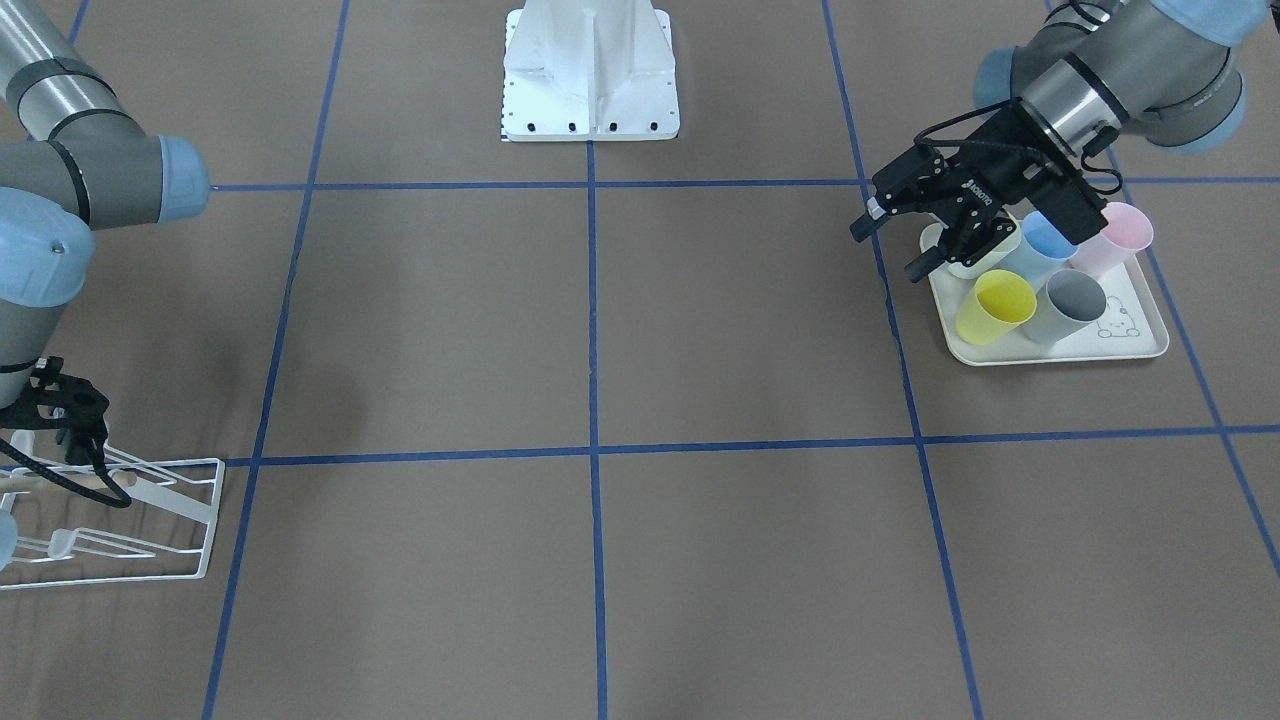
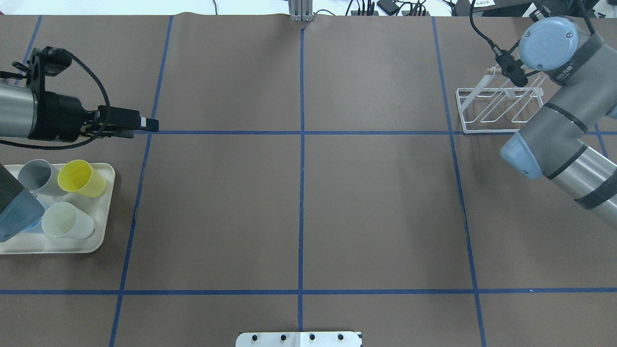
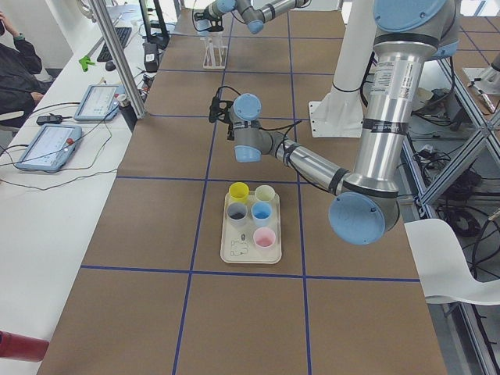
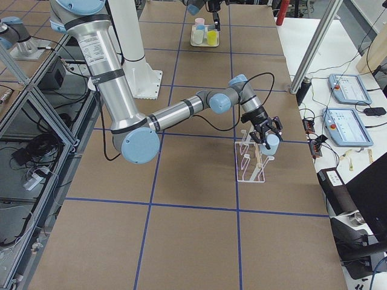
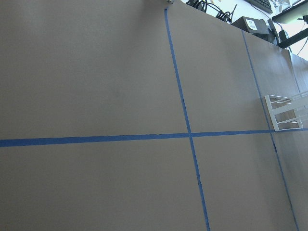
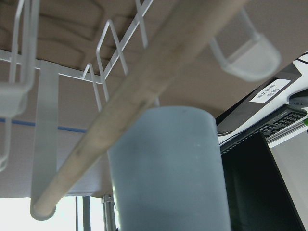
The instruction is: Transfer IKEA cup to right arm and place on rack
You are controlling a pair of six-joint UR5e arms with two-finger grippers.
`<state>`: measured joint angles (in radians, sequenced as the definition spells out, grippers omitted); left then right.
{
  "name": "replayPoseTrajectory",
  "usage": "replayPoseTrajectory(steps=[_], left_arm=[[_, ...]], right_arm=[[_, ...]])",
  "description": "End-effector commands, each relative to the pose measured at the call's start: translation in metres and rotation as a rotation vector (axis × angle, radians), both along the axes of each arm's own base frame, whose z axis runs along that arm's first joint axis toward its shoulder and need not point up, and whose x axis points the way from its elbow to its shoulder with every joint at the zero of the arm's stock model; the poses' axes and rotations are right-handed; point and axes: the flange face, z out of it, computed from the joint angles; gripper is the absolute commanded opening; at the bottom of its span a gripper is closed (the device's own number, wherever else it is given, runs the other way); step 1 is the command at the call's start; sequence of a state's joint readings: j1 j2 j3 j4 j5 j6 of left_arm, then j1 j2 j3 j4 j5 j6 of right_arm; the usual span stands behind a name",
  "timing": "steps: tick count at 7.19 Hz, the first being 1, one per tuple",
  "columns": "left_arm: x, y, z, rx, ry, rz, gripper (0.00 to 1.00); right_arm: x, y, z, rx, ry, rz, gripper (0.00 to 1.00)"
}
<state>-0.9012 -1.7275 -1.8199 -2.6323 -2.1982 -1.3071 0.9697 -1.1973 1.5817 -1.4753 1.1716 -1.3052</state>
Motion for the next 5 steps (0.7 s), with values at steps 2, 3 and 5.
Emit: replayPoseTrajectory(steps=[2,3,5], left_arm=[[0.0006,-0.0001,-0.0004,0.001,0.0,0.001,1.0],[0.0004,0.0002,-0.001,0.002,0.001,0.001,1.0],[-0.0007,0.0002,0.0005,-0.002,0.0,-0.001,1.0]], right_arm=[[-0.007,0.0021,0.0028,0.019,0.0,0.04,0.99],[-0.0078,0.0026,0.002,0.02,-0.004,0.042,0.99],[-0.0109,0.0034,0.0001,0.025,-0.014,0.048,0.99]])
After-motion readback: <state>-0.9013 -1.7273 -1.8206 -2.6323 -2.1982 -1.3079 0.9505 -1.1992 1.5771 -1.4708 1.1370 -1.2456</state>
